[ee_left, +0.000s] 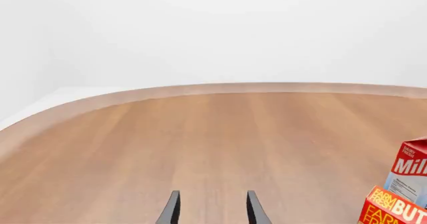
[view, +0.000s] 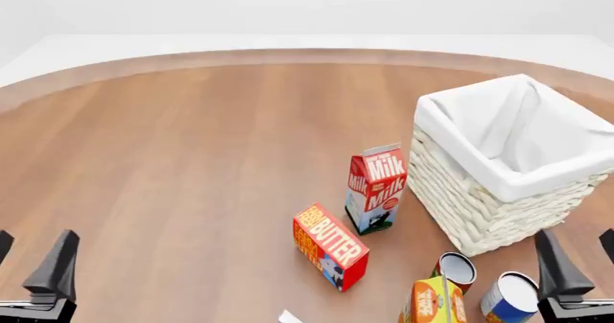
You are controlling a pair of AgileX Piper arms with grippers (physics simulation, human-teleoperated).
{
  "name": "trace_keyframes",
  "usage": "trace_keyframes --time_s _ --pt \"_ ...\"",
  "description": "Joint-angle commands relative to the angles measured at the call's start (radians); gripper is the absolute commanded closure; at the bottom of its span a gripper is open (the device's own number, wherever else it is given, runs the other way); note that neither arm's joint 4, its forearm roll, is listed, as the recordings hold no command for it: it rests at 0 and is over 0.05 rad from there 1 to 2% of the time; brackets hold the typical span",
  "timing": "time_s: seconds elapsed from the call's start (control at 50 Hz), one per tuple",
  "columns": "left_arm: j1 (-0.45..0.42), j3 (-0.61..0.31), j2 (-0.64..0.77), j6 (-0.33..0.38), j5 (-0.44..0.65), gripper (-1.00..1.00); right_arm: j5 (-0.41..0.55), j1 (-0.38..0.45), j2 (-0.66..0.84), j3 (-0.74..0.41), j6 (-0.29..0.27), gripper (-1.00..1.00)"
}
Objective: Pick up the cream cheese box and the butter, and put them in the basket.
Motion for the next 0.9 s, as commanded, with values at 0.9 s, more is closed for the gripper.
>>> trace_keyframes --time_s 0.9 --pt "0.000 -0.003 0.004 0.000 -0.001 -1.00 0.231 0.551 0.654 -0.722 0.042 -1.00"
